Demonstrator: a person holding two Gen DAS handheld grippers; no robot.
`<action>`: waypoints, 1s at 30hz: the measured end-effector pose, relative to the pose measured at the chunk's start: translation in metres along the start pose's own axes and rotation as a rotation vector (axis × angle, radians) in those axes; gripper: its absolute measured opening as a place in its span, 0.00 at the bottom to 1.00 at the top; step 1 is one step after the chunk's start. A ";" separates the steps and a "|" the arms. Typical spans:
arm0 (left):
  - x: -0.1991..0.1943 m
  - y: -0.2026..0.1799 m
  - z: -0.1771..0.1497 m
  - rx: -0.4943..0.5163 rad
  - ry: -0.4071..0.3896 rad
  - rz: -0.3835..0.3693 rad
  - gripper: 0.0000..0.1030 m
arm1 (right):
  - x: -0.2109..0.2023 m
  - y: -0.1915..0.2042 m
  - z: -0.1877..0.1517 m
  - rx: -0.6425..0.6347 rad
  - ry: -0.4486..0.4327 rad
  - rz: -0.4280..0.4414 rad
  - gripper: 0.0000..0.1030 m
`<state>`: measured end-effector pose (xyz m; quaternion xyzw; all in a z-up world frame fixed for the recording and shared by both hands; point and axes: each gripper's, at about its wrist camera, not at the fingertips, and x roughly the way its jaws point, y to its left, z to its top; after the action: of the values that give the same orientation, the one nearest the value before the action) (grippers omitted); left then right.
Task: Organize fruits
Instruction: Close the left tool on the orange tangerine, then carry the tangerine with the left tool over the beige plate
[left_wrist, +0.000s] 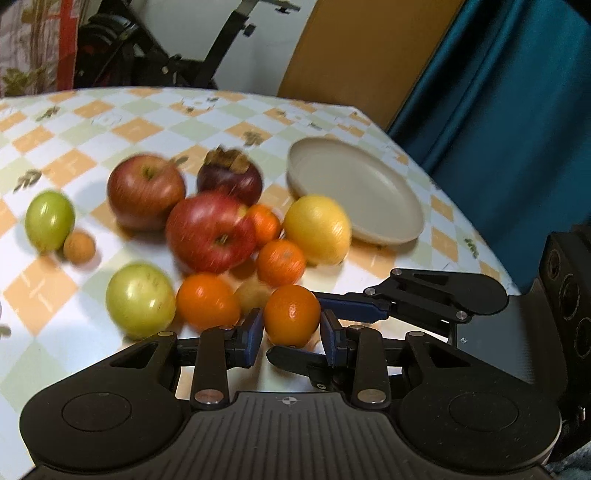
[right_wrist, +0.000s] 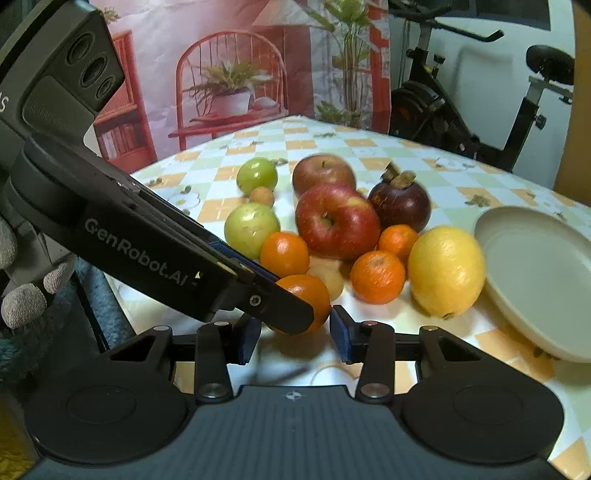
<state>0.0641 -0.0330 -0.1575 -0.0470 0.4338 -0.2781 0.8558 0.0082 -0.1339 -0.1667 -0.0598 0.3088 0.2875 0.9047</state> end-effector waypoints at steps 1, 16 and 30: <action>-0.001 -0.003 0.004 0.006 -0.005 -0.005 0.34 | -0.003 -0.003 0.002 0.008 -0.010 -0.004 0.43; 0.050 -0.054 0.102 0.139 -0.009 -0.046 0.35 | -0.032 -0.083 0.040 0.110 -0.128 -0.129 0.43; 0.131 -0.047 0.131 0.123 0.084 0.031 0.35 | 0.010 -0.152 0.028 0.237 -0.094 -0.125 0.43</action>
<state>0.2055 -0.1612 -0.1553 0.0240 0.4521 -0.2925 0.8423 0.1136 -0.2470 -0.1605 0.0420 0.2937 0.1944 0.9350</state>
